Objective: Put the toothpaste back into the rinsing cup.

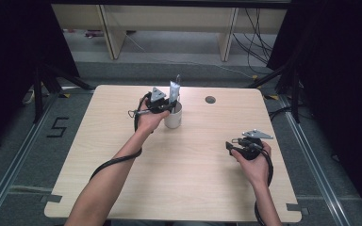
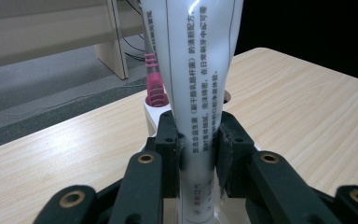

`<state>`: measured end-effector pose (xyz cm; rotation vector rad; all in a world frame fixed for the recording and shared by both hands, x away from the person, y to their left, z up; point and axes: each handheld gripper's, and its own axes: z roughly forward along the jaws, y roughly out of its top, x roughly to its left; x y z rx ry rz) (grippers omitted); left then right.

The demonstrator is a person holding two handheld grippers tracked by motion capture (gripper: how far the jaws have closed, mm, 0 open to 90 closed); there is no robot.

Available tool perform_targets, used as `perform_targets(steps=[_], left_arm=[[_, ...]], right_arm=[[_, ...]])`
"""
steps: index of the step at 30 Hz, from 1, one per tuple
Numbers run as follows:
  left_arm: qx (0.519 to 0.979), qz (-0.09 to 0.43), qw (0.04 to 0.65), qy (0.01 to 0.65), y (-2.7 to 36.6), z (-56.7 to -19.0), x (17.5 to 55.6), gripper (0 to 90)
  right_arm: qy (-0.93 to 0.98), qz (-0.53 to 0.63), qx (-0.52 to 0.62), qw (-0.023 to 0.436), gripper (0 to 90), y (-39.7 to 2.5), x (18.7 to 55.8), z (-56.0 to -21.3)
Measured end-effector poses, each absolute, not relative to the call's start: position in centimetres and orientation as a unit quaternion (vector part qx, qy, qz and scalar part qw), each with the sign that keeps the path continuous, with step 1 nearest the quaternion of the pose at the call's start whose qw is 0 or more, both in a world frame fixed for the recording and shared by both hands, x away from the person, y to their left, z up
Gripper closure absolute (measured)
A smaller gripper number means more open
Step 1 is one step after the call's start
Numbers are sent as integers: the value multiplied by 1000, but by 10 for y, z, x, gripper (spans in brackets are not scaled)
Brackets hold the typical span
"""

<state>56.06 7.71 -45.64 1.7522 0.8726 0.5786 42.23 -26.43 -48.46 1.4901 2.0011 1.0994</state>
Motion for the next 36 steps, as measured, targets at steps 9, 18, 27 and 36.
perform_targets(steps=[9, 18, 27, 36], left_arm=[[737, 234, 519, 364, 81, -454, 558, 725], [738, 230, 515, 370, 83, -453, 558, 722], [739, 225, 514, 373, 86, -453, 557, 719], [738, 221, 512, 379, 89, -452, 556, 715]], right_arm=[[728, 386, 527, 207, 415, -266, 423, -483], [730, 383, 523, 216, 415, -266, 423, -483], [723, 387, 537, 200, 415, -263, 422, -484], [723, 388, 535, 202, 415, -263, 422, -484]])
